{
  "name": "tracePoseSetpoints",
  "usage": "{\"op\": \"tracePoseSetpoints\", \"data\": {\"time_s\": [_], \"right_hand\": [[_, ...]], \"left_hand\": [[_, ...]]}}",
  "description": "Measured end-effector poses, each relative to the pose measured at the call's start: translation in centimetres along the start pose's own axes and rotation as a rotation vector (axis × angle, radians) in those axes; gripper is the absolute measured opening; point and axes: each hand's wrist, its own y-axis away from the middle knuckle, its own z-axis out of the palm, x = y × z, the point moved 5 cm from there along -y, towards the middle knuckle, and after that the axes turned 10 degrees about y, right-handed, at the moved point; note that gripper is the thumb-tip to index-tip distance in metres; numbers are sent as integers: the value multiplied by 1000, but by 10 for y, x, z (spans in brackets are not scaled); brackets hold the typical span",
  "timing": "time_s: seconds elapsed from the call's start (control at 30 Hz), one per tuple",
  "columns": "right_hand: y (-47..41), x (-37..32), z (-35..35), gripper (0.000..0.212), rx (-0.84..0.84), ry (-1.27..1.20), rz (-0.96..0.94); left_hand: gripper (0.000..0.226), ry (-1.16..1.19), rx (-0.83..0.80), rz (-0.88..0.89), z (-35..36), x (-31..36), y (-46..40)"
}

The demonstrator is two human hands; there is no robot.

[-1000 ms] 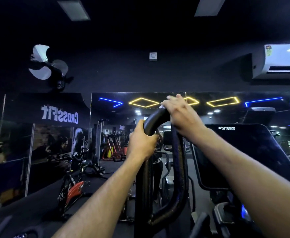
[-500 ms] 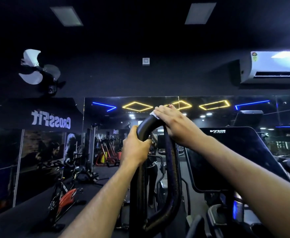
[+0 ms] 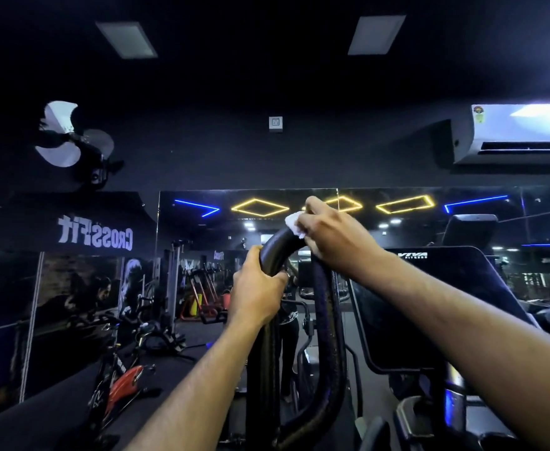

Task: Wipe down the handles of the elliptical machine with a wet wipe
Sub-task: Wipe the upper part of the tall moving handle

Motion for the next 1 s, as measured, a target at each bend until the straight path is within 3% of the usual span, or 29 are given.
{"op": "tracePoseSetpoints", "data": {"time_s": [0.17,0.4,0.53,0.87,1.0], "right_hand": [[-19,14,-7,10,38,62,203],[-4,10,-10,3,7,57,125],[-9,36,-12,4,106,43,277],[5,1,-1,12,53,12,-6],[-2,9,-6,5,40,35,59]], "left_hand": [[37,2,2,-1,0,0,1],[35,-11,-2,6,0,3,3],[36,-4,4,14,0,3,2],[41,54,-6,-4,-1,4,6],[41,54,-6,2,0,3,4]]}}
